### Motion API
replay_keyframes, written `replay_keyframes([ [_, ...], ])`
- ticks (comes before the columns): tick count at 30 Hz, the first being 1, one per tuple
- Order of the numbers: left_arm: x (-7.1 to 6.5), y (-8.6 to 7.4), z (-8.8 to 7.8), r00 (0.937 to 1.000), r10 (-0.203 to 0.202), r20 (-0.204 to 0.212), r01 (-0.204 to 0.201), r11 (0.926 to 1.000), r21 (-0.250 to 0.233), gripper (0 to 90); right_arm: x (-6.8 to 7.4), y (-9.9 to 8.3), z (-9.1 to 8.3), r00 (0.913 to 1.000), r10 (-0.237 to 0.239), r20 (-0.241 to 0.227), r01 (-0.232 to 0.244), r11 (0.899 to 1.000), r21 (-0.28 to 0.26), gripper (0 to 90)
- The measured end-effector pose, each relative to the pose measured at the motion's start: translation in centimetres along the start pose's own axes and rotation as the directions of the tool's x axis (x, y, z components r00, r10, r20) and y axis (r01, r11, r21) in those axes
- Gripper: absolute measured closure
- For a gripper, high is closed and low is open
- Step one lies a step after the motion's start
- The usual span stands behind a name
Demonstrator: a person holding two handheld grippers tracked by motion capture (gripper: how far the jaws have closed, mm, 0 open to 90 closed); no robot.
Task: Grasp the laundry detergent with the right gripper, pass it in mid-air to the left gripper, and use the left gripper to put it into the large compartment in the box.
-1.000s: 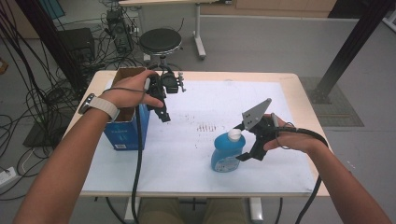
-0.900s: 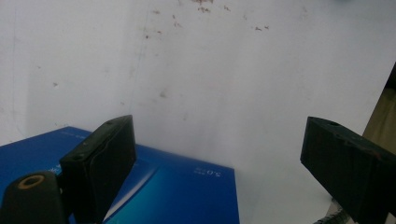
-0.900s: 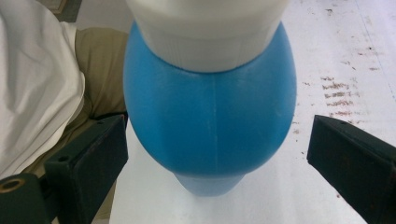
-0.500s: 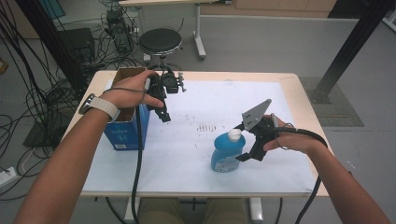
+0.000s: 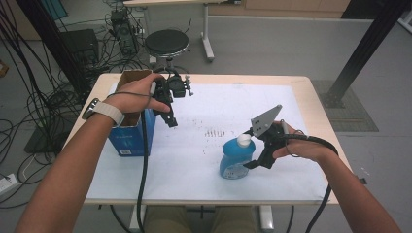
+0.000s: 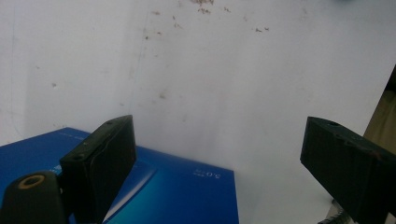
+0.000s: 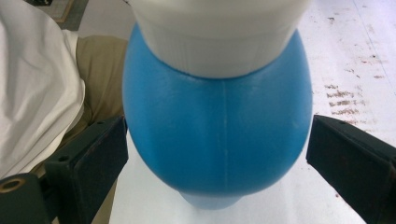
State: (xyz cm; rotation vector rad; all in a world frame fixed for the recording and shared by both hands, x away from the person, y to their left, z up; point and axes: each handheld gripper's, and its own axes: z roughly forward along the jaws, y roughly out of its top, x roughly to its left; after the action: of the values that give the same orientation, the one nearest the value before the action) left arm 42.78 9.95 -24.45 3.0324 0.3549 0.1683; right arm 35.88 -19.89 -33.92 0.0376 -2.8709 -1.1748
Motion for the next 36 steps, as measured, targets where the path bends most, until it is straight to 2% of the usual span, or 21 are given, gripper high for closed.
replay_keyframes([
  [36,-0.1,-0.1,0.4,0.9999,-0.01,0.006,0.01,0.9999,-0.003,11.5,-0.2,-1.8,1.9,0.9995,0.025,-0.02,-0.027,0.995,-0.1,11.3],
])
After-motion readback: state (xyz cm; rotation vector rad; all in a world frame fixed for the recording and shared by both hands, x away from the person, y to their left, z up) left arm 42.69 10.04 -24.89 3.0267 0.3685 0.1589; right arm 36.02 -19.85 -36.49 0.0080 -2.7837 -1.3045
